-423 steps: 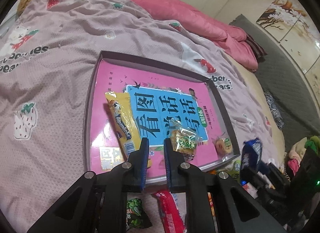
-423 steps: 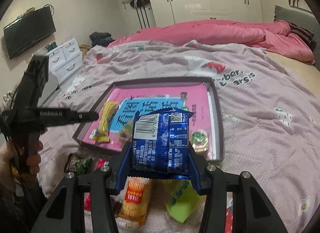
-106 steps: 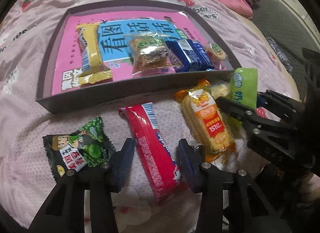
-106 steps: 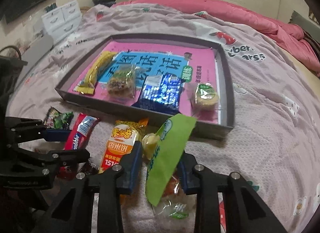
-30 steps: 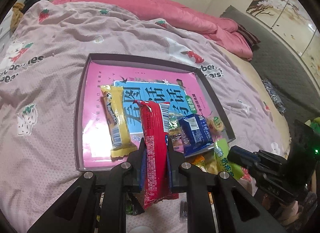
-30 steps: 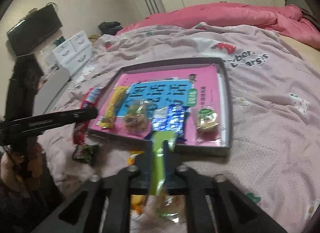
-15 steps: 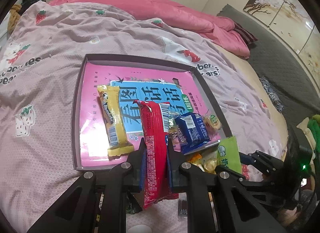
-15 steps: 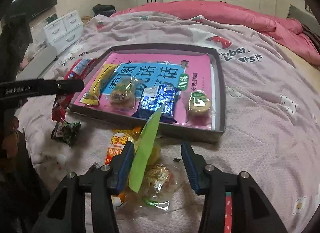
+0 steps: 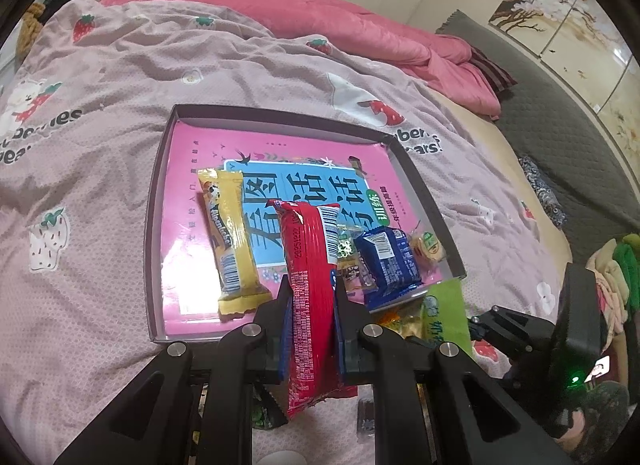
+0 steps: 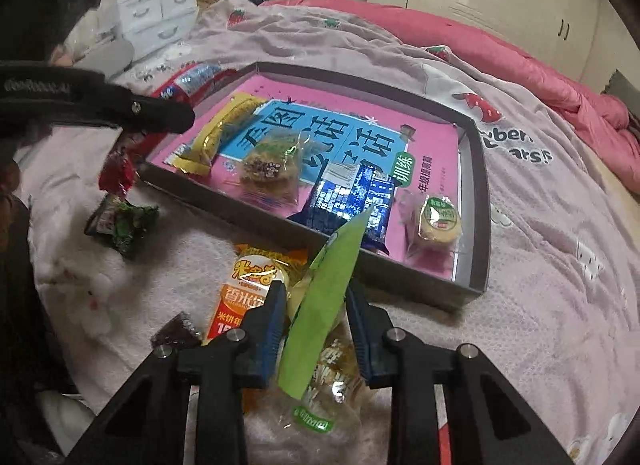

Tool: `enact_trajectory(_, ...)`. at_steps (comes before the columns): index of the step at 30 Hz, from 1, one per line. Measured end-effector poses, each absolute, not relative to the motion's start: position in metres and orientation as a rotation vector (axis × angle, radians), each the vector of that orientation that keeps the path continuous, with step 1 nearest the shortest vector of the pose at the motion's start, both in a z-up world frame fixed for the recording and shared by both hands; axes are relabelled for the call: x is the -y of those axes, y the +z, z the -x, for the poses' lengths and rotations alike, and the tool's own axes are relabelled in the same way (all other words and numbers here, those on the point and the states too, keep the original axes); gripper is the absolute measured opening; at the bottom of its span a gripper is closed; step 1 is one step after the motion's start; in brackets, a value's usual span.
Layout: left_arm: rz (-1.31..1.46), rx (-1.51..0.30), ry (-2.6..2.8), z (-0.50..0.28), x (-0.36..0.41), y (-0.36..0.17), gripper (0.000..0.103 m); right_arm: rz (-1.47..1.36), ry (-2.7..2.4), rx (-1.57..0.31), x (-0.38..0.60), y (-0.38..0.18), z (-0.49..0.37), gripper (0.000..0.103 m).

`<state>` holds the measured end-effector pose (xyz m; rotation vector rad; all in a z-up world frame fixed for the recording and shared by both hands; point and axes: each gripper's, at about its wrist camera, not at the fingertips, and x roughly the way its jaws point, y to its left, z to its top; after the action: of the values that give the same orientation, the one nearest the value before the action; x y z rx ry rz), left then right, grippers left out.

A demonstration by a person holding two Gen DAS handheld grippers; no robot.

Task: Organize snacks

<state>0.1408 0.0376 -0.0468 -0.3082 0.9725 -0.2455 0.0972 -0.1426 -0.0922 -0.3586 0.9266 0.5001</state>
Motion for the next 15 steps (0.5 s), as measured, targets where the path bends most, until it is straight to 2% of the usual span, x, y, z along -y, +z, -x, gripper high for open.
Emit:
enact_trajectory(7, 0.307, -0.988, -0.244, -0.145, -0.035, -0.052, 0.017, 0.396, 0.436, -0.999, 0.139, -0.114, -0.111, 0.032)
enact_trajectory(8, 0.306, -0.988, -0.243, -0.145, -0.035, -0.053, 0.017, 0.296, 0.464, -0.996, 0.149, -0.108, -0.113, 0.032)
enact_trajectory(15, 0.305, -0.981, -0.238, -0.148, -0.036, -0.052, 0.017, 0.075, 0.542, -0.928, 0.176, -0.079, -0.11, 0.032)
